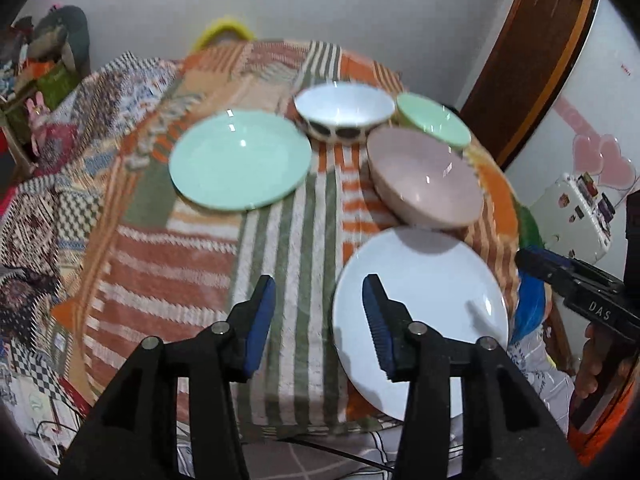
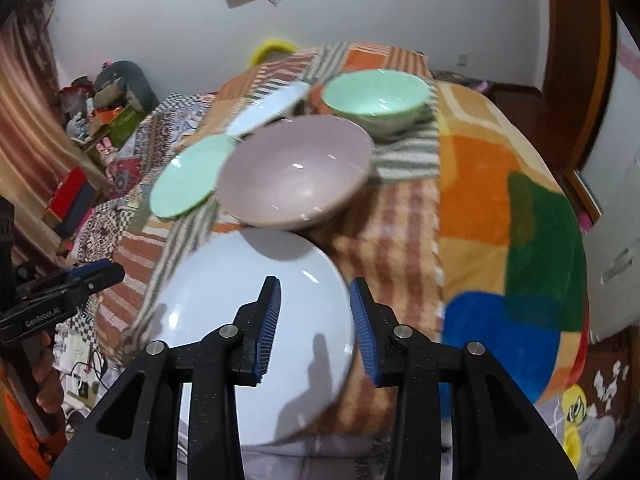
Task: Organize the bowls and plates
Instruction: 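Reach both grippers to the light green plate and grasp its rim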
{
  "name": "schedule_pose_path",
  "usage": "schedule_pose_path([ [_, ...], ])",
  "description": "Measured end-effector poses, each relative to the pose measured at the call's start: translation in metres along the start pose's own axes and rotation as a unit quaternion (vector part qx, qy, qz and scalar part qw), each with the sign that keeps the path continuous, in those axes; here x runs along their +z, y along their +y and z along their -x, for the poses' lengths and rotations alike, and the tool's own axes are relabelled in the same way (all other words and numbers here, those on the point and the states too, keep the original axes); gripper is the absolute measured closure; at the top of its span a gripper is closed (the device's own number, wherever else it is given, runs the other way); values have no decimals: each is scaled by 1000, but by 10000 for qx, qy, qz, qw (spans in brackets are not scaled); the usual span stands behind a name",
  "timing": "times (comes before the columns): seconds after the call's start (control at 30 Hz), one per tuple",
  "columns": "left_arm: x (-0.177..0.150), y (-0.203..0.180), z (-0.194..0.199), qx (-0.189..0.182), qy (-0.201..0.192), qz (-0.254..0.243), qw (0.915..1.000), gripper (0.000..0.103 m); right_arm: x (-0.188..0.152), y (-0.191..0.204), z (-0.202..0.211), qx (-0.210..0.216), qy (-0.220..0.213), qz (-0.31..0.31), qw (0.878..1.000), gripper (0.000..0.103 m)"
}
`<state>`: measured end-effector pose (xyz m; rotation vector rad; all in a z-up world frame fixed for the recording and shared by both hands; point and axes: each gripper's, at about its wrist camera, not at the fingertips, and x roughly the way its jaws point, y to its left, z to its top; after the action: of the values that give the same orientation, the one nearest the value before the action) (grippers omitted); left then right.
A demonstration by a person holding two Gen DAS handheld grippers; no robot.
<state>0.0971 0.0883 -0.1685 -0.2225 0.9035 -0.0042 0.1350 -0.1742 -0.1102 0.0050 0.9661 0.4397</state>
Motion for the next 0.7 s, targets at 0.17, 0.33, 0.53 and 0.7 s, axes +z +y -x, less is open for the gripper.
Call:
schedule_pose_path([
  [0.17, 15, 16, 16, 172, -437, 99, 9988, 39, 22, 31, -8, 339, -174, 257, 9989, 58],
  [0.33, 30, 56, 10, 392, -529, 514, 9965, 36, 42, 64, -21, 584, -298, 520, 9965, 54],
  [0.53, 40, 108, -13, 728, -426, 936, 9920, 36, 57, 92, -52, 589, -219, 772, 9950, 54],
  [0.7, 49, 145, -42, 808, -278, 1156, 9896, 36, 73, 110, -83, 554, -17, 814, 9951, 54],
])
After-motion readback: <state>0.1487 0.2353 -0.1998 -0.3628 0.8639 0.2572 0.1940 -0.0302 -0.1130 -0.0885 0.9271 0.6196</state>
